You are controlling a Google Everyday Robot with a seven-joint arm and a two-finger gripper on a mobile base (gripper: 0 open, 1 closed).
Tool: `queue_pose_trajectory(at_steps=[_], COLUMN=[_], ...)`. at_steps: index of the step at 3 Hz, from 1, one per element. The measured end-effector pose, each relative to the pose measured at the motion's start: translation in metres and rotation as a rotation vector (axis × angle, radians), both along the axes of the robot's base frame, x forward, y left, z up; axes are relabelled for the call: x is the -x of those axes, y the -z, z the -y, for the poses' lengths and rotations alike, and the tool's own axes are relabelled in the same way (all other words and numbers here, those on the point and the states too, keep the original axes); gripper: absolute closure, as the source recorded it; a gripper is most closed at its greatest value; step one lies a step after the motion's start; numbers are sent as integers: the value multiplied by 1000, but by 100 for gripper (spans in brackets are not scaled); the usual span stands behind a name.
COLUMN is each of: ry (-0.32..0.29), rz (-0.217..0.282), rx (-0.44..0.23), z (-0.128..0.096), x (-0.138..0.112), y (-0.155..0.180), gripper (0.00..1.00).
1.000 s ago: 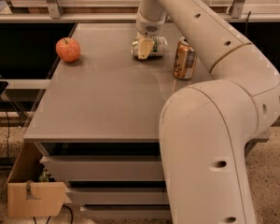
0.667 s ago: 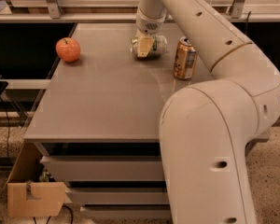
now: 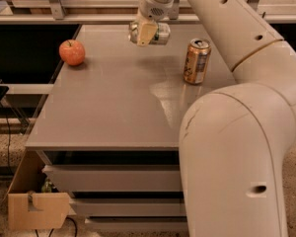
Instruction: Place 7up can upright
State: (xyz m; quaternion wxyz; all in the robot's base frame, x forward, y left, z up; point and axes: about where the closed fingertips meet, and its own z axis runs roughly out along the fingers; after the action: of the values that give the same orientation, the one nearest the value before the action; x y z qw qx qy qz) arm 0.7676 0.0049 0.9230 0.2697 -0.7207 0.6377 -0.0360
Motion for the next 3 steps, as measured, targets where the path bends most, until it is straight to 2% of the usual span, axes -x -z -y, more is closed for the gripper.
queue_pose_trajectory(at_steps=[1, 2, 3], ry=[-9, -12, -40], rz=[18, 4, -35], rx=[-102, -276, -479], z=[-23, -43, -67], x=[14, 23, 25], y=[-26, -37, -41], gripper=[100, 100, 100])
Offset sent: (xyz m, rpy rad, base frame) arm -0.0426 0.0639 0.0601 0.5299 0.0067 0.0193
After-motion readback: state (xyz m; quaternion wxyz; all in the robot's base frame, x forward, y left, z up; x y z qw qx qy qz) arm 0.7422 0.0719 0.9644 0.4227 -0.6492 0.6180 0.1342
